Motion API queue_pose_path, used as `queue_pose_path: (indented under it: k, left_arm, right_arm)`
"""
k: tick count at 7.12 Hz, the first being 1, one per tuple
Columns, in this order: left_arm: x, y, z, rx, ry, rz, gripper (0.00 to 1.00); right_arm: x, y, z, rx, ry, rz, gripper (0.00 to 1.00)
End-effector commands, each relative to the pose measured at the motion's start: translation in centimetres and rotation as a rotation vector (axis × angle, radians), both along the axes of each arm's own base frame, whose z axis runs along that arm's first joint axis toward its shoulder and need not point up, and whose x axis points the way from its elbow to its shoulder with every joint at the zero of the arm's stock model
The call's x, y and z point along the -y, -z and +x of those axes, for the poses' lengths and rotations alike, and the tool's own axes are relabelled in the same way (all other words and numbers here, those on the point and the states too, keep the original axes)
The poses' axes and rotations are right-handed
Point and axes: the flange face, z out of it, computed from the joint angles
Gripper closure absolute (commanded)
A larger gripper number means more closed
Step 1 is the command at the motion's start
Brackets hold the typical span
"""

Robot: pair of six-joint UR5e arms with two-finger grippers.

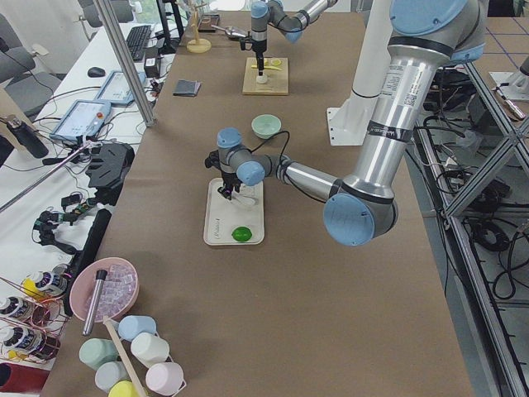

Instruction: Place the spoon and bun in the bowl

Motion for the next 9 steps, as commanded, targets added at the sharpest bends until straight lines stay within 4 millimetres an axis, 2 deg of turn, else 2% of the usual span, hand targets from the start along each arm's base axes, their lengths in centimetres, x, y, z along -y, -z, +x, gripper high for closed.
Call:
queue_pose_path:
  k: [1, 3, 4, 5, 6, 7, 8, 9]
  left_arm:
    - [-0.3, -0.2, 0.3, 0.002, -0.001, -0.008, 1.00]
    - [-0.4, 1.6, 0.2, -0.019, -0.001, 0.001, 1.00]
    - [-0.5, 3.6, 0.3, -0.046, 0.022, -0.005, 1.00]
    - [-0.1, 6.9, 1.0, -0.095, 0.032, -0.003, 1.00]
    - [0.7, 11.9, 2.0, -0.161, 0.077, -0.021, 1.00]
    - [-0.6, 15.4, 5.6, -0.206, 0.106, -0.085, 1.00]
    - [-2.6, 17.6, 9.1, -0.225, 0.107, -0.119, 1.00]
    - [-3.1, 19.2, 10.2, -0.236, 0.138, -0.119, 1.00]
  right_arm:
    - [0.1, 0.3, 0.0, 0.004, -0.002, 0.003, 0.06]
    - [0.2, 0.0, -0.2, -0.001, -0.001, 0.000, 0.06]
    - [0.3, 0.2, -0.3, -0.001, -0.001, 0.000, 0.06]
    - [0.3, -0.2, -0.7, -0.005, 0.003, -0.005, 0.06]
    - [0.6, -0.2, -1.5, -0.017, 0.000, 0.004, 0.06]
    - [0.5, -0.3, -1.8, -0.020, 0.005, 0.005, 0.06]
    - [0.3, -0.3, -2.1, -0.021, 0.010, 0.003, 0.20]
    - [0.0, -0.7, -2.1, -0.022, 0.017, -0.004, 0.39]
